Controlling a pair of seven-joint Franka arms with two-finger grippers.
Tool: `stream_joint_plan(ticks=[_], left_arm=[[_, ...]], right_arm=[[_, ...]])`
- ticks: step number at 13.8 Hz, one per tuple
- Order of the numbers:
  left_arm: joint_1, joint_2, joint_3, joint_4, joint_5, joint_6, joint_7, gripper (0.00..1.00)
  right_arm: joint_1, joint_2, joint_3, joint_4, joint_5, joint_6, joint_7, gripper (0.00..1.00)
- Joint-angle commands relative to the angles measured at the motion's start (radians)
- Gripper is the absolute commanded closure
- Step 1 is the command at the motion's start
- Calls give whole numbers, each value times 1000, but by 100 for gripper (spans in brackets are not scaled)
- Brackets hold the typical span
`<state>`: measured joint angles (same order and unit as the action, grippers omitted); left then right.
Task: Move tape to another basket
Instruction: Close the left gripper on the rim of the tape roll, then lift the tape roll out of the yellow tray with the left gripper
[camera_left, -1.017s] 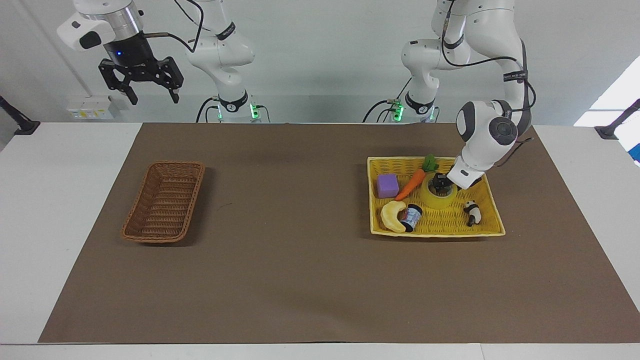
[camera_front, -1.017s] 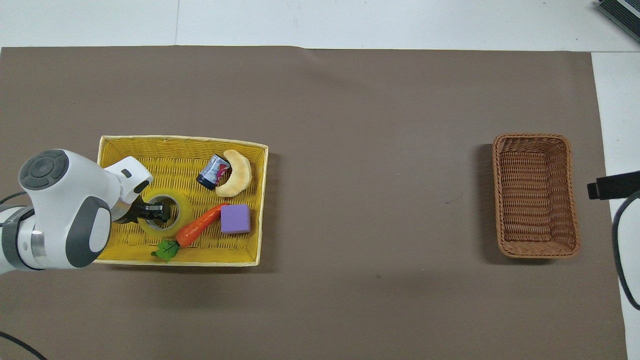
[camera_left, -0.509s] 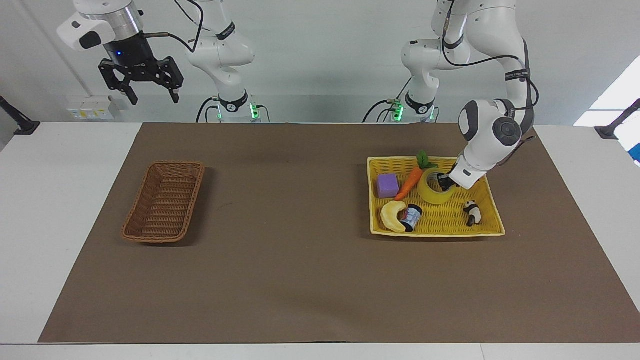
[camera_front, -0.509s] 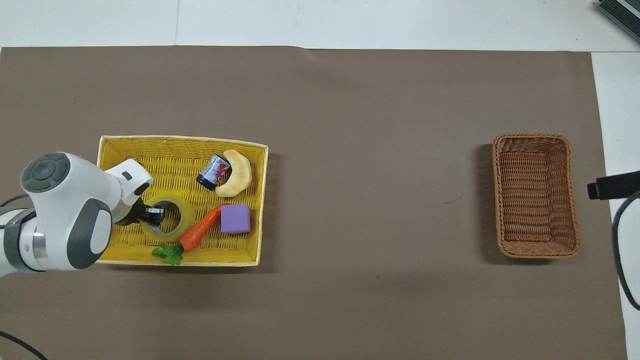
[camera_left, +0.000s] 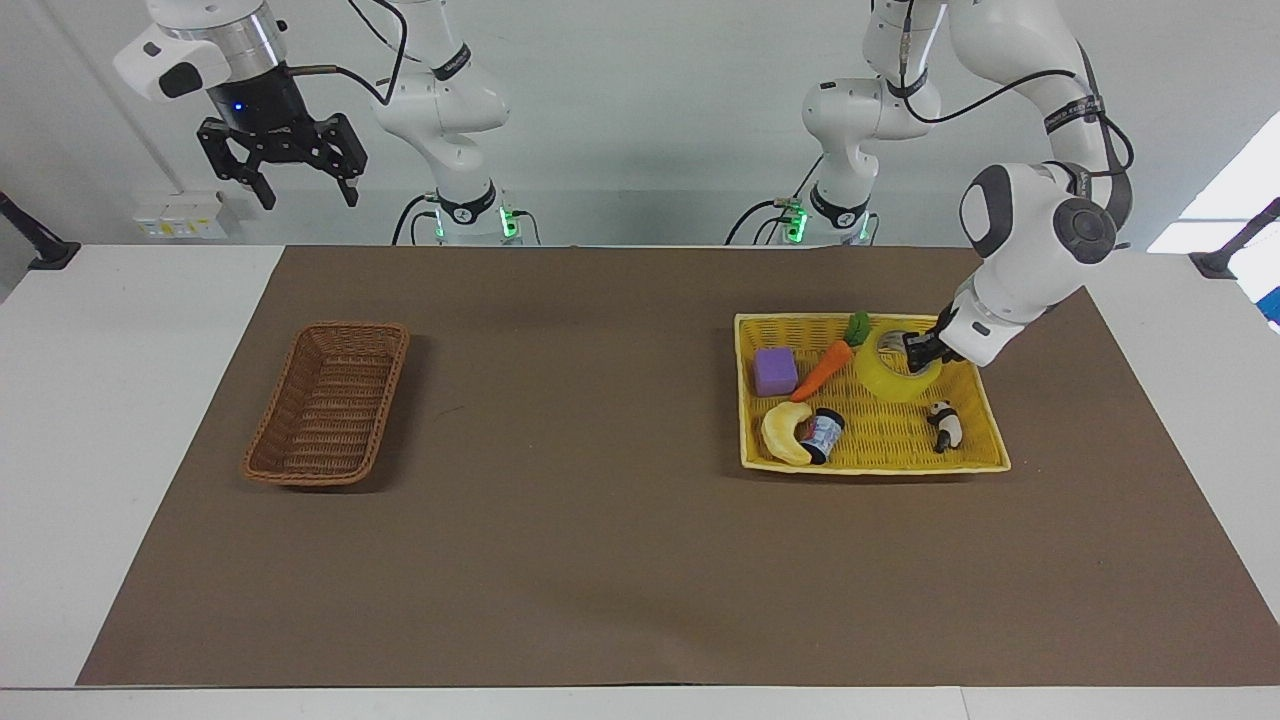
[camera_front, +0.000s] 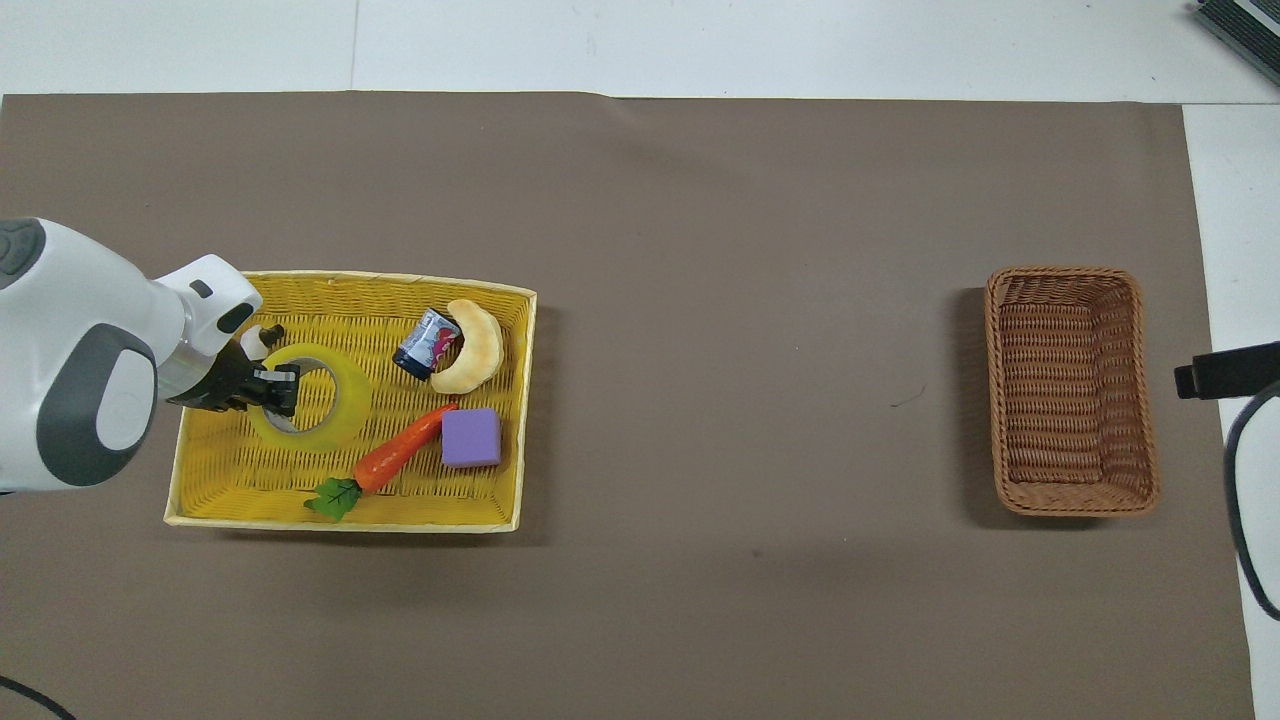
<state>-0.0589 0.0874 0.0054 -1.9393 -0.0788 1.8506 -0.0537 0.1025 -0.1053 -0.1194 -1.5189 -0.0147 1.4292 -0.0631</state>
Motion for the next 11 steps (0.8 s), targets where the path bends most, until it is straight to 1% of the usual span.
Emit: stream_joint_plan(ticks=[1, 3, 5, 7, 8, 10, 11], left_arm=[[34, -3, 1, 143, -16, -154, -8, 100], [30, 0, 2, 233, -6, -233, -12, 100], [30, -2, 4, 334, 11, -351, -12, 100], [25, -2, 5, 411, 19, -430, -12, 100], [24, -11, 4, 431, 19, -454, -11, 100], [25, -27, 1, 441, 19, -507, -12, 100], [25, -67, -4, 441, 16, -510, -11, 100]], right_arm=[[-7, -10, 1, -4, -1, -3, -27, 0], [-7, -10, 1, -4, -1, -3, -29, 0], [-7, -10, 1, -4, -1, -3, -29, 0], [-7, -10, 1, -4, -1, -3, -27, 0], [-7, -10, 1, -4, -1, -3, -29, 0], [-7, -10, 1, -4, -1, -3, -27, 0], [-7, -10, 1, -4, -1, -3, -27, 0]])
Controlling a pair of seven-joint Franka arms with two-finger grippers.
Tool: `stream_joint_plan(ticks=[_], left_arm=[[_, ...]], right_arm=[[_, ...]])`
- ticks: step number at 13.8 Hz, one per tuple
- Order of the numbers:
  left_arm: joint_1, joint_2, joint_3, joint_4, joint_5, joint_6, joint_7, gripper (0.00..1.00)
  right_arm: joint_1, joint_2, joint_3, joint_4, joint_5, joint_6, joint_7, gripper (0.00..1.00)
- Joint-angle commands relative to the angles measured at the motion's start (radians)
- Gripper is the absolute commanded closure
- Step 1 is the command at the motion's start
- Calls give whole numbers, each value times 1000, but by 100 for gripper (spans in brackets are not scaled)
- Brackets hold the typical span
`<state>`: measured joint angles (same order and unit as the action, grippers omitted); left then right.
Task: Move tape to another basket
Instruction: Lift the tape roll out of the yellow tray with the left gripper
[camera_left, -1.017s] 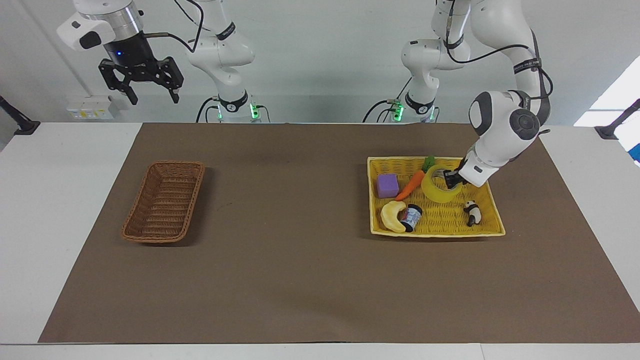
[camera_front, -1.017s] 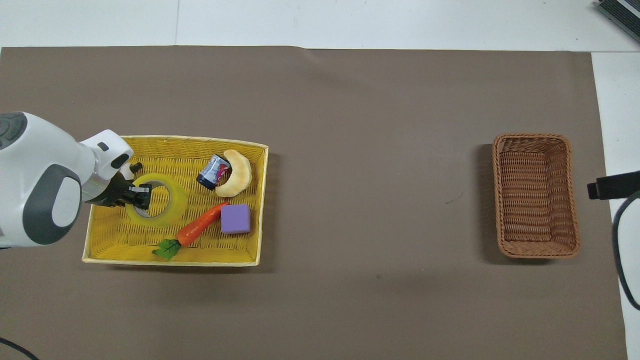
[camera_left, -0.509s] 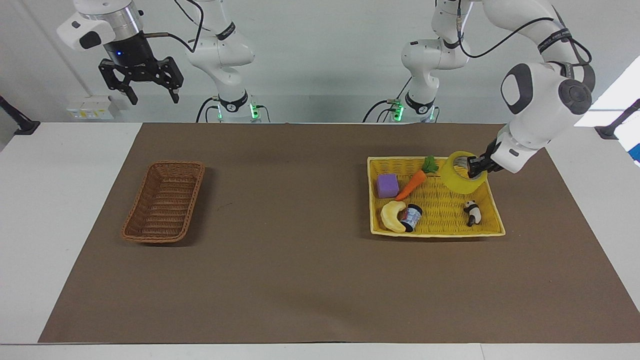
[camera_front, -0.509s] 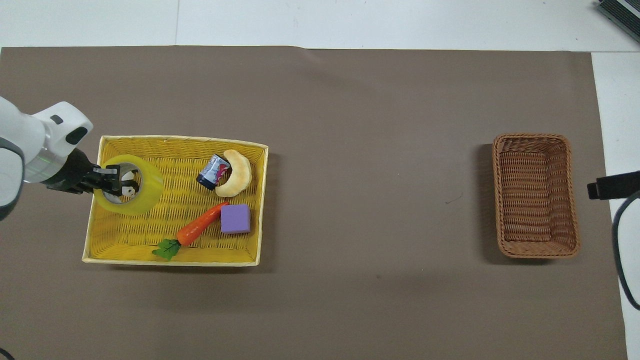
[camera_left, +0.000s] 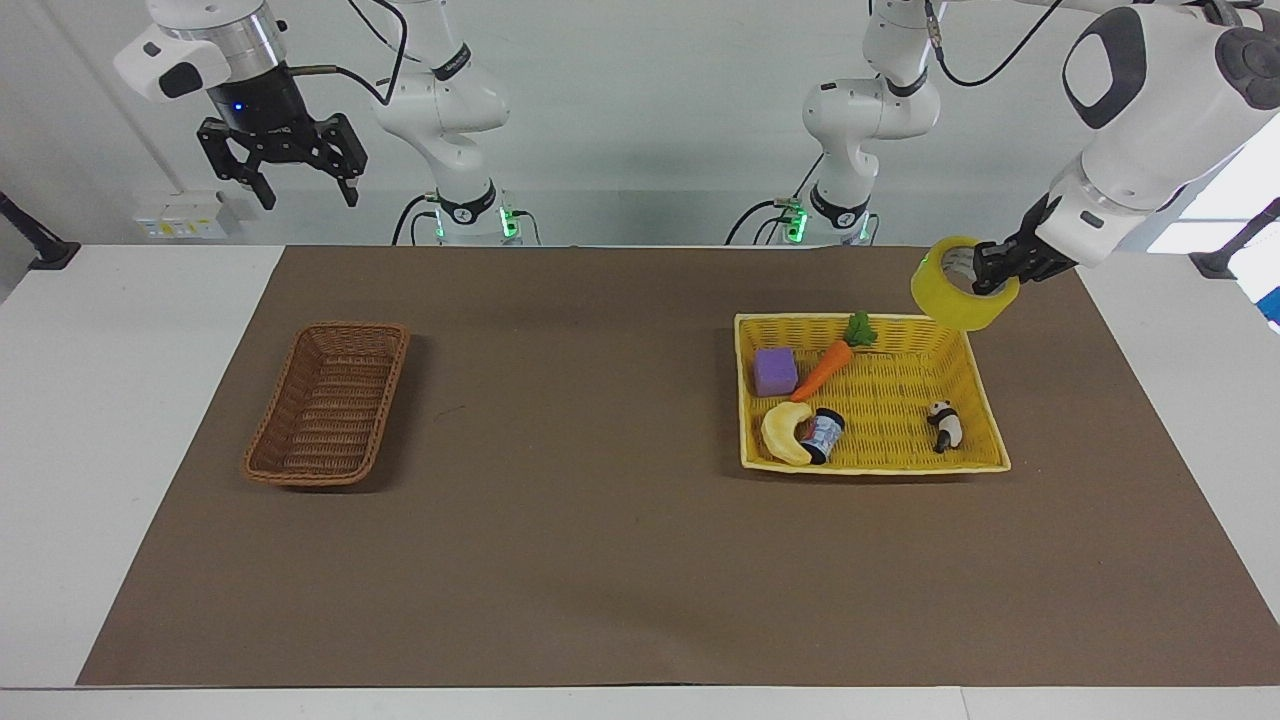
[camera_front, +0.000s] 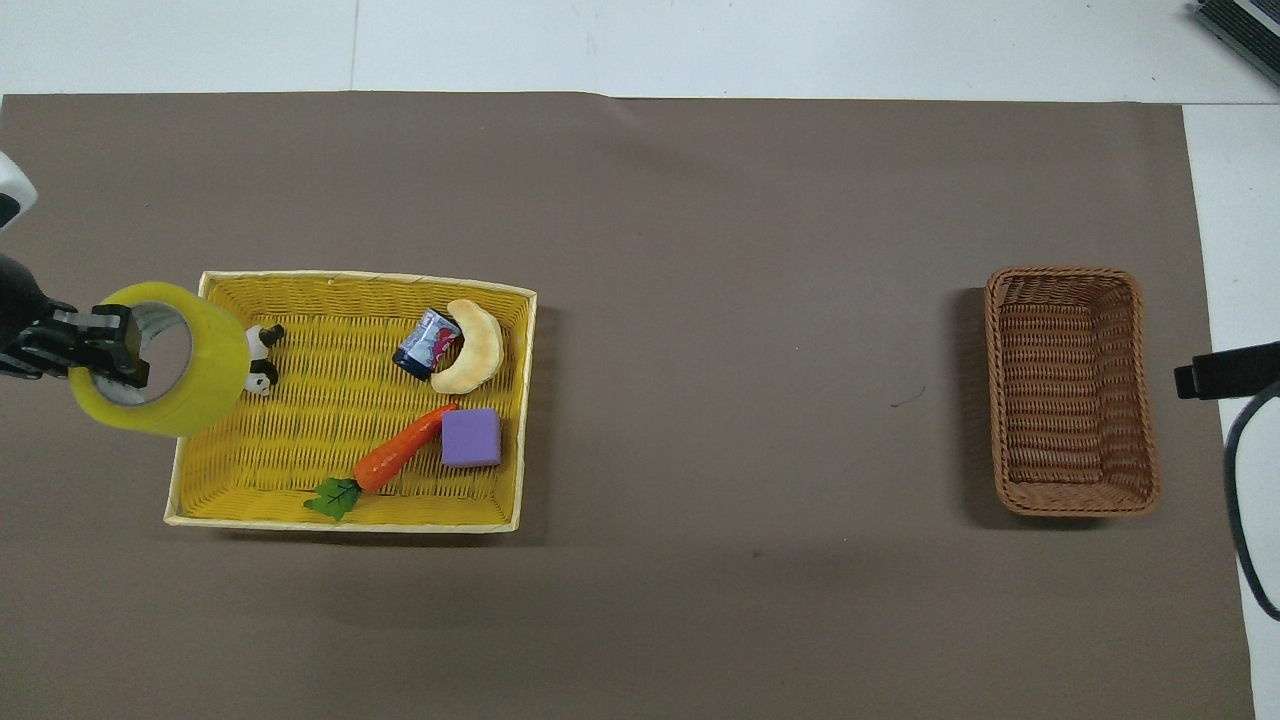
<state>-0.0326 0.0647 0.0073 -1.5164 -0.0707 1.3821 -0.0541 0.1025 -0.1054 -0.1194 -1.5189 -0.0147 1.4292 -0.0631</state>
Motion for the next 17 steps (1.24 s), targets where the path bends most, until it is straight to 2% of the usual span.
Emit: stream_joint_plan(ticks=[1, 3, 7, 14, 17], left_arm=[[2, -87, -3, 12, 5, -43, -12, 100], [10, -150, -3, -66, 5, -55, -9, 100], [10, -293, -1, -301, 5, 98, 0, 100], [-9, -255, -6, -242, -4, 101, -35, 100], [-91, -243, -9, -242, -11, 132, -159, 100]], right_arm=[[-7, -10, 1, -4, -1, -3, -29, 0], [-7, -10, 1, -4, -1, -3, -27, 0], [-7, -8, 1, -4, -1, -3, -27, 0], [-7, -8, 1, -4, -1, -3, -29, 0], [-1, -28, 4, -3, -1, -35, -29, 0]])
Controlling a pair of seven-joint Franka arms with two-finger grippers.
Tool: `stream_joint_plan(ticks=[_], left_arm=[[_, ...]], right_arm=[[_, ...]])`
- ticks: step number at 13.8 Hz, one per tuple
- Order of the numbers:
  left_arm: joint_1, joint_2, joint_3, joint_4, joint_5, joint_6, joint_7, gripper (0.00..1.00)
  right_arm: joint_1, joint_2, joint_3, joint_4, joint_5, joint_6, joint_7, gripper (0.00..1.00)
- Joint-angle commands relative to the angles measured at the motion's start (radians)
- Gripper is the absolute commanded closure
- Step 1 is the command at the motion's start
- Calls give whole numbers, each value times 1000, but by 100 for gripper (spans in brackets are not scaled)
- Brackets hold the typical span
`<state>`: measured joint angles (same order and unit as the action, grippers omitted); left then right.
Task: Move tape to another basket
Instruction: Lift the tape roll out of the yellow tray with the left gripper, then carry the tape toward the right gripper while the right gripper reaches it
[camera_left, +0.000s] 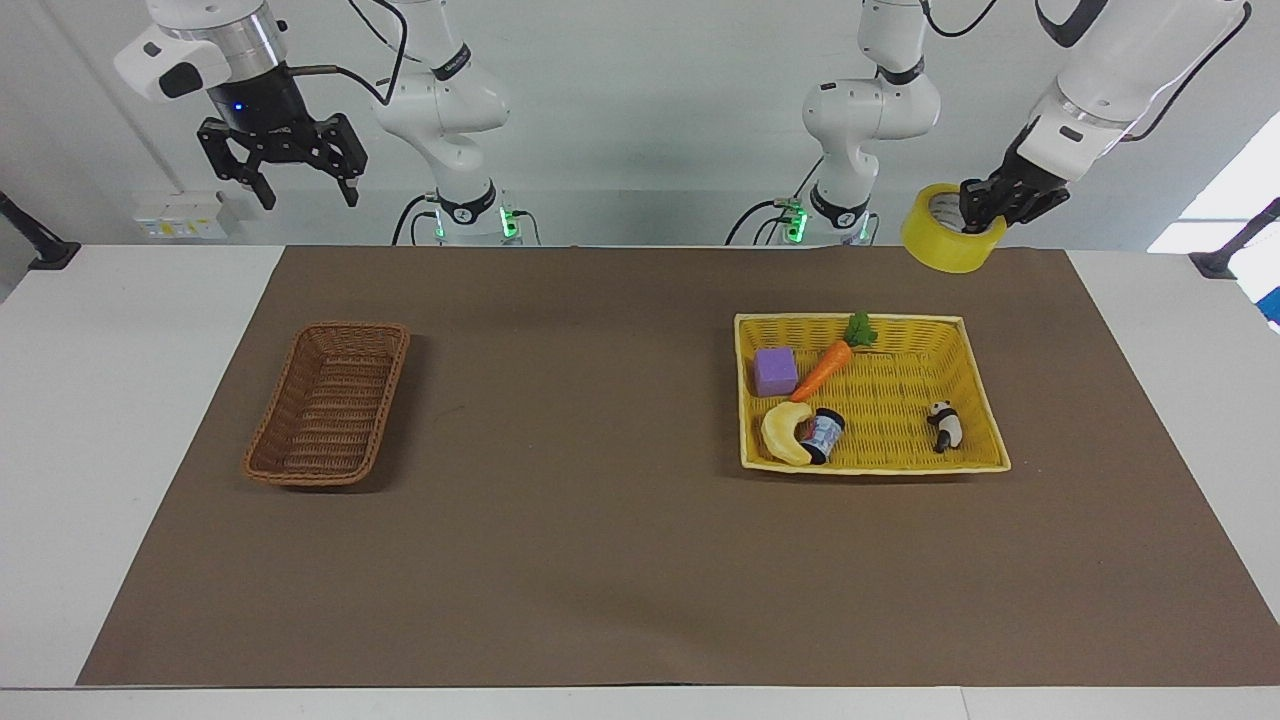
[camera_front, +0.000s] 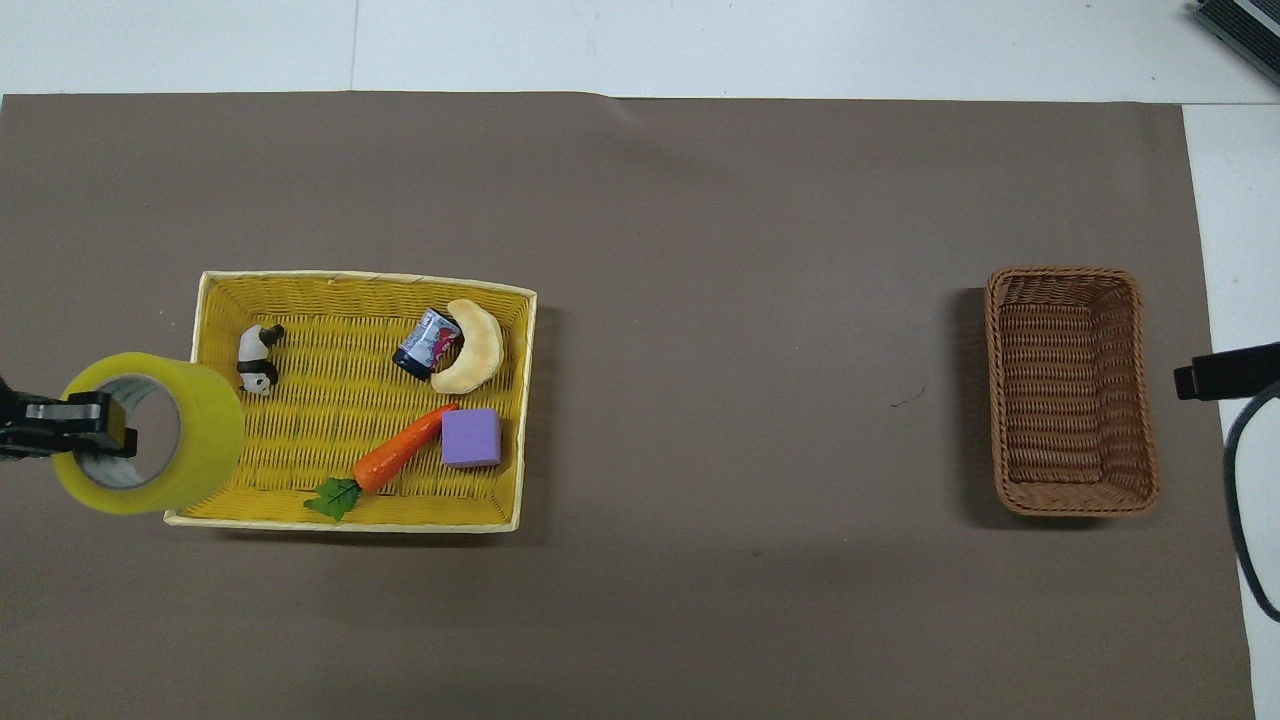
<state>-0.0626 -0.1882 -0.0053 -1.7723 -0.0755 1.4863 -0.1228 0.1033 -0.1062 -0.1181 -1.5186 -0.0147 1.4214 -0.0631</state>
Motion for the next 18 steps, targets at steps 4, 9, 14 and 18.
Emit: stream_joint_plan(ticks=[4, 9, 14, 18], left_arm=[[-153, 19, 4, 4, -110, 72, -239, 100], [-321, 73, 4, -19, -220, 192, -454, 100], [-425, 93, 4, -99, -395, 351, -445, 100], [-512, 119, 4, -108, -490, 488, -445, 100]], right_arm=[[41, -32, 21, -32, 116, -22, -23, 0], [137, -14, 25, -114, 280, 102, -15, 0], [179, -3, 25, -167, 560, 172, 116, 0], [249, 11, 26, -241, 722, 307, 201, 0]])
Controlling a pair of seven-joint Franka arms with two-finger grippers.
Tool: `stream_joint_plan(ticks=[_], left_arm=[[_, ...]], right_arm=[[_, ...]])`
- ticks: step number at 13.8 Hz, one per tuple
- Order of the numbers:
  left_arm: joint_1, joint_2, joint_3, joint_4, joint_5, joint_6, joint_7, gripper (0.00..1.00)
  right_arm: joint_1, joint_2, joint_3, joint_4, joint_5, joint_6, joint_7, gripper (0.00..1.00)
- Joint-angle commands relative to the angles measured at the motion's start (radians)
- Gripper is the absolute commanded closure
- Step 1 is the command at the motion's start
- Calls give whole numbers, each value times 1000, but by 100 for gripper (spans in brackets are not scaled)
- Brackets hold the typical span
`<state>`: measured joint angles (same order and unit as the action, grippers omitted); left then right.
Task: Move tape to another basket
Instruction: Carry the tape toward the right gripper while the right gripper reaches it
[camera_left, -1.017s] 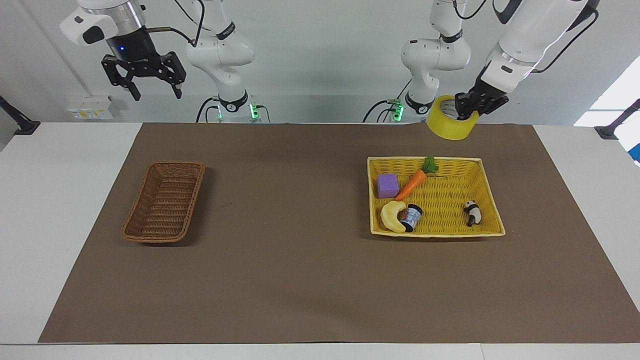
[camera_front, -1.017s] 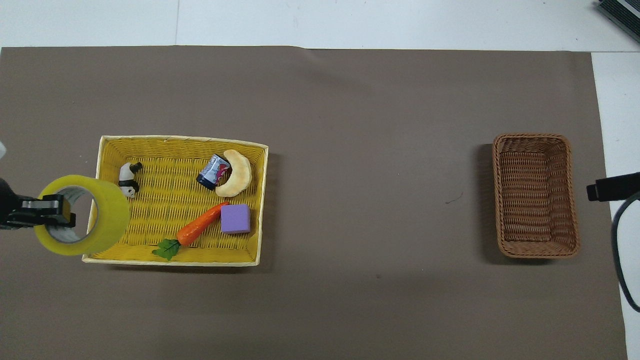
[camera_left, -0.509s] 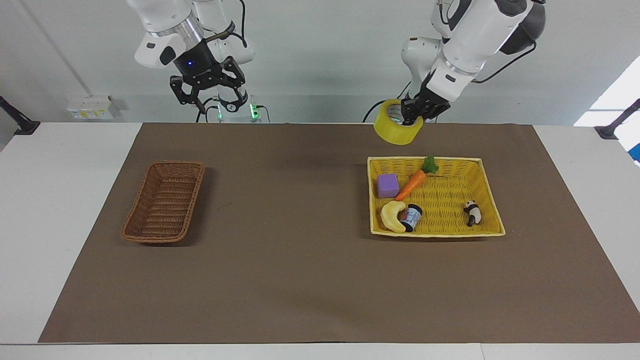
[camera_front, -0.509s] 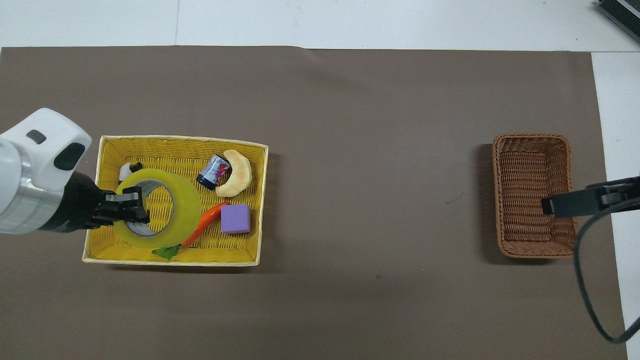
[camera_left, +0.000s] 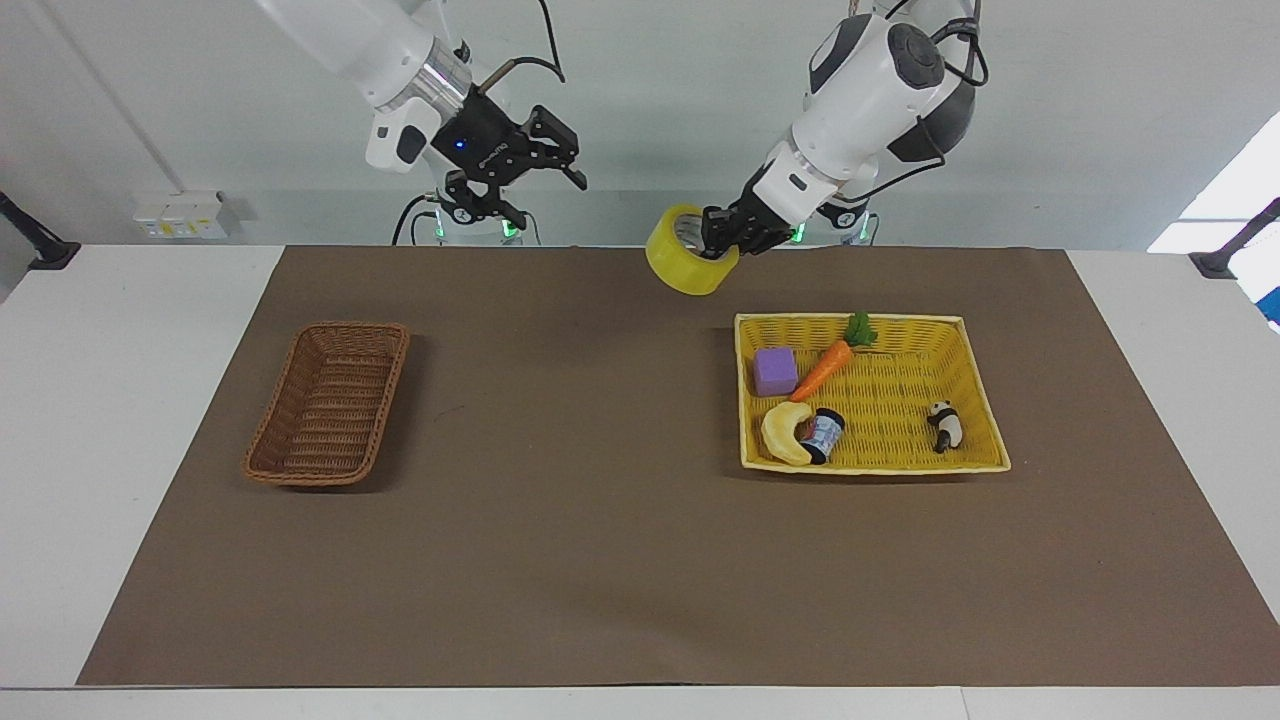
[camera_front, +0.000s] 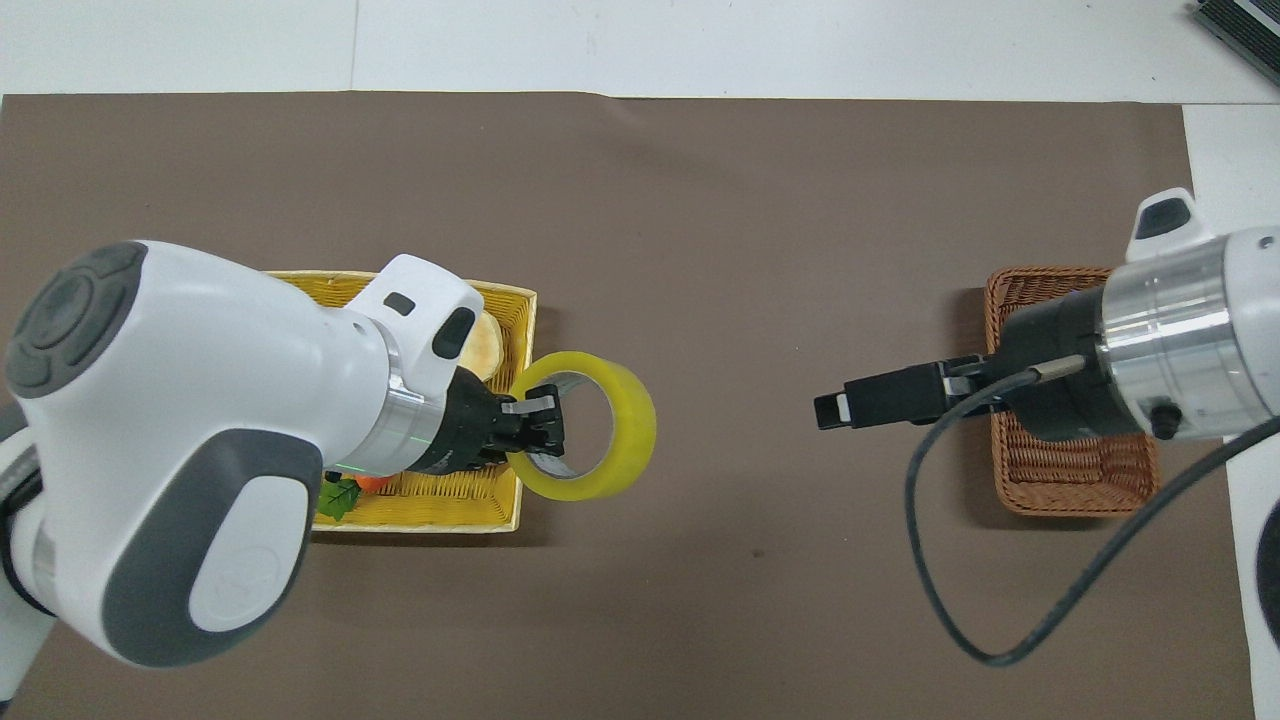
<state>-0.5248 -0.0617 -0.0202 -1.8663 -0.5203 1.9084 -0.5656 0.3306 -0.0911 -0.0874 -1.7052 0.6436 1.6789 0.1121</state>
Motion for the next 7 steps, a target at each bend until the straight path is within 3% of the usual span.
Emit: stream_joint_plan(ticks=[1, 7], left_arm=[[-72, -6, 19, -13, -58, 86, -2, 100], [-132, 5, 19, -5, -128, 213, -2, 100]], right_arm=[[37, -1, -6, -75, 85, 67, 24, 0], [54, 13, -6, -117, 79, 116, -78, 0]])
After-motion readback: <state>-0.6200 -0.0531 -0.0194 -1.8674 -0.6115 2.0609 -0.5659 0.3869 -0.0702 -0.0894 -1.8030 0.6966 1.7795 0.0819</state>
